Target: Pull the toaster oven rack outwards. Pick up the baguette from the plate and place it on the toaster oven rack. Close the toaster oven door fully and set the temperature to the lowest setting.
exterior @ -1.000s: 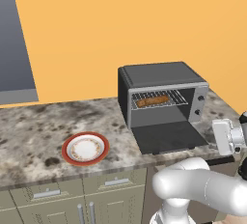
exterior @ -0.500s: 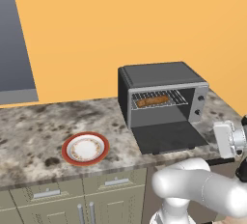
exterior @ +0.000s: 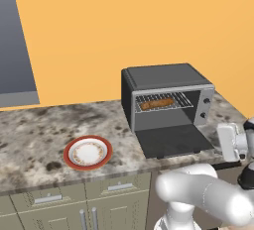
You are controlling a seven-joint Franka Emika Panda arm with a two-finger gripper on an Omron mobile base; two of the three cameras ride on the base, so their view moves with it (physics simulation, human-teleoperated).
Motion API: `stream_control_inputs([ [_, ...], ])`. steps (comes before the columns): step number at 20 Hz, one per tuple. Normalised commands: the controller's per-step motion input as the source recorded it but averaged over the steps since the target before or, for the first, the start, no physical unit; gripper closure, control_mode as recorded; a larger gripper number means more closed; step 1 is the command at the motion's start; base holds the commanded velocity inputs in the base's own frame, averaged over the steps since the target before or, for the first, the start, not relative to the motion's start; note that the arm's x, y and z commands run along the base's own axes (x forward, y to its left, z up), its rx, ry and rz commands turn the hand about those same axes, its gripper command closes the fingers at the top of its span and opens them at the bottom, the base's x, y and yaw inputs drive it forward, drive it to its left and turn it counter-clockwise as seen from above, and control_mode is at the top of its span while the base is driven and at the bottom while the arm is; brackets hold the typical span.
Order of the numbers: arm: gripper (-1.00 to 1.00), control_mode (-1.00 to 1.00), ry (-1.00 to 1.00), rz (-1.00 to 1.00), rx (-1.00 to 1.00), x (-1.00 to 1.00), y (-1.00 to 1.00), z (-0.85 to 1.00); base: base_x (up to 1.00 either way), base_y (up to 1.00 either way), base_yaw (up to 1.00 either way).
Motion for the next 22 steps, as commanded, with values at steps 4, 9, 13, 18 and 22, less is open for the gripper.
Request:
stream_control_inputs([
  [4,-1.0,-1.0,0.0,-0.24,-0.01,0.06,0.23,0.0,0.0,0.0,0.0],
  [9,-1.0,-1.0,0.0,-0.21,-0.02,0.18,0.24,0.0,0.0,0.0,0.0],
  [13,-1.0,-1.0,0.0,-0.15,-0.02,0.26,0.28,0.0,0.0,0.0,0.0],
  [18,-1.0,-1.0,0.0,-0.05,0.0,0.01,0.28,0.11,0.0,0.0,0.0],
  [22,-1.0,-1.0,0.0,-0.02,0.0,0.0,0.17,0.31,0.0,0.0,0.0],
])
